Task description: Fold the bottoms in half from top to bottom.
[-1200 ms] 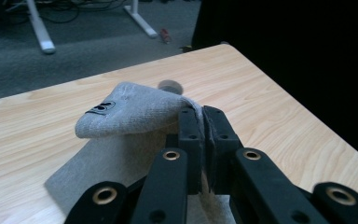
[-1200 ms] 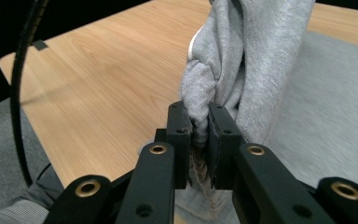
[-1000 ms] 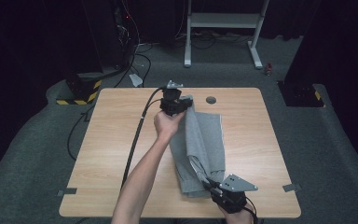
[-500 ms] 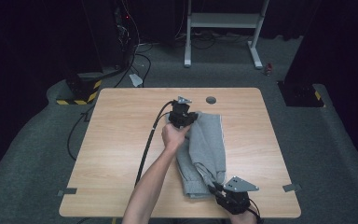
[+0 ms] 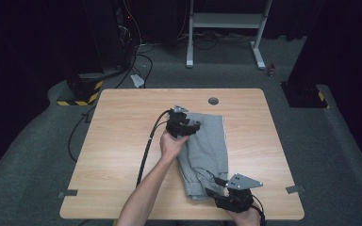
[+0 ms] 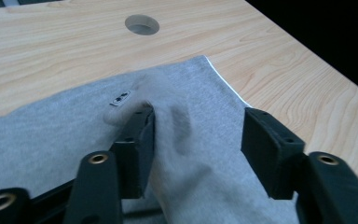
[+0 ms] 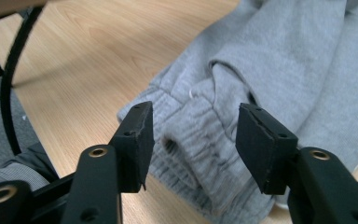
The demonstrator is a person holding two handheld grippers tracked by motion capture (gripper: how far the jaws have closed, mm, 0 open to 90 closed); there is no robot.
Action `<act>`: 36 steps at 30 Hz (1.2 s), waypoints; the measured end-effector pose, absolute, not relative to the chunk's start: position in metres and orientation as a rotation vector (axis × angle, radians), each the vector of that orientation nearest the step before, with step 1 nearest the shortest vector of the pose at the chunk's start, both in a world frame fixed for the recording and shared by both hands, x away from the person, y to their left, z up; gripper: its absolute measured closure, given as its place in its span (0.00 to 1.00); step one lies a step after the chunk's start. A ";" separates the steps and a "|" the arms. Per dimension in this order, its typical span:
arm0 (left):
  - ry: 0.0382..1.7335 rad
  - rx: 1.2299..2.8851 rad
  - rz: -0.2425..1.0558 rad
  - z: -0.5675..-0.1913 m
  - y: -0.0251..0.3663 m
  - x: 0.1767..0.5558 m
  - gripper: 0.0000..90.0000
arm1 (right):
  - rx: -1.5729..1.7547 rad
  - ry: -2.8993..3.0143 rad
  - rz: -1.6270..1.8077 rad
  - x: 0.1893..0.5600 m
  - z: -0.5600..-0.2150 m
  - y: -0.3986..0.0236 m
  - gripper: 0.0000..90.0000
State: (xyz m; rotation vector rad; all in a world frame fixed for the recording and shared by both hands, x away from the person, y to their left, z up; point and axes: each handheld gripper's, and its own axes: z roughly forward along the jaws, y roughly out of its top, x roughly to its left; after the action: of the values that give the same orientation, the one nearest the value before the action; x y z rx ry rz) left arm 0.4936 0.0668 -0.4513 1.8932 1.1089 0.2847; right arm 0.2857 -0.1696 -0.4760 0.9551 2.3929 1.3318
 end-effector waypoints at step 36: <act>0.952 1.983 0.203 -0.504 0.085 0.305 0.44 | 1.118 2.405 1.063 0.302 -0.512 -0.195 0.74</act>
State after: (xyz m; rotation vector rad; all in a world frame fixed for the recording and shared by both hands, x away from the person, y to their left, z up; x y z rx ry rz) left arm 0.3050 0.0847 -0.5044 1.9831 0.9518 0.2034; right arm 0.3015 -0.1946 -0.5122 1.1178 2.4051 1.0632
